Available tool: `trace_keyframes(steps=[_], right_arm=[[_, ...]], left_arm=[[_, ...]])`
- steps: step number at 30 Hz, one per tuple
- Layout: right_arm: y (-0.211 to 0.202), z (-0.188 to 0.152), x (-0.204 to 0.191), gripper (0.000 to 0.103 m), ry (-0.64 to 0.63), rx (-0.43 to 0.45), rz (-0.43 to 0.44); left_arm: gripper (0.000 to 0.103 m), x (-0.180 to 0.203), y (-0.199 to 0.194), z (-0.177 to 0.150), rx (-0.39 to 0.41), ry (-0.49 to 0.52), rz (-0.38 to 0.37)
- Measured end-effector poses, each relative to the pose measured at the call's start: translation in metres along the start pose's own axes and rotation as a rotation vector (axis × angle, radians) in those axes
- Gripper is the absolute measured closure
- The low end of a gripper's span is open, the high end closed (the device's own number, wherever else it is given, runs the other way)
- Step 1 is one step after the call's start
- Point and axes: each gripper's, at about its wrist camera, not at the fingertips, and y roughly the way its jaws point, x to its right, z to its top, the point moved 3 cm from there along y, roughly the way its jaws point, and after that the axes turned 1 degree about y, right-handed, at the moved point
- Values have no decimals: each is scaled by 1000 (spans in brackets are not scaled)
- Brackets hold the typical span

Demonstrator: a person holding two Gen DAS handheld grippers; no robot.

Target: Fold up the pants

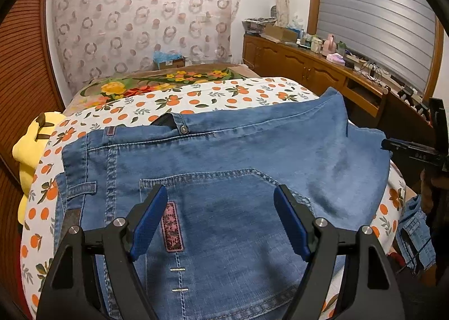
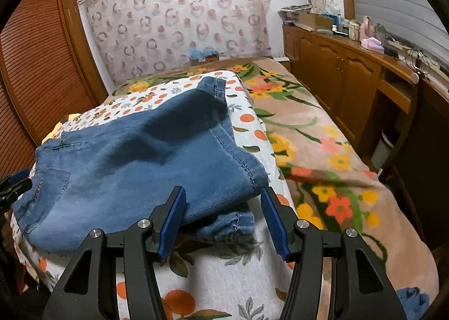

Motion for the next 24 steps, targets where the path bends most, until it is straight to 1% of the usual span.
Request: trace_keyframes(steps=[12, 13, 14, 15, 17, 18, 20, 24], right_arm=[[12, 6, 3, 46, 16, -26, 33], [13, 6, 4, 49, 17, -23, 34], [12, 5, 2, 66, 14, -17, 36], [12, 6, 1, 80, 3, -14, 32], [7, 7, -1, 92, -13, 8, 33], [4, 9, -2, 95, -18, 21, 48], [-5, 11, -7, 97, -38, 55, 52], [-20, 17, -16, 98, -68, 108, 76]], left_arm=[[24, 0, -6, -6, 3, -18, 1], [24, 0, -6, -6, 4, -20, 1], [24, 0, -6, -7, 4, -23, 1], [24, 0, -7, -8, 4, -25, 1], [24, 0, -8, -9, 4, -26, 1], [24, 0, -8, -9, 4, -24, 1], [24, -1, -10, -10, 6, -22, 8], [24, -5, -17, -11, 18, -32, 13]])
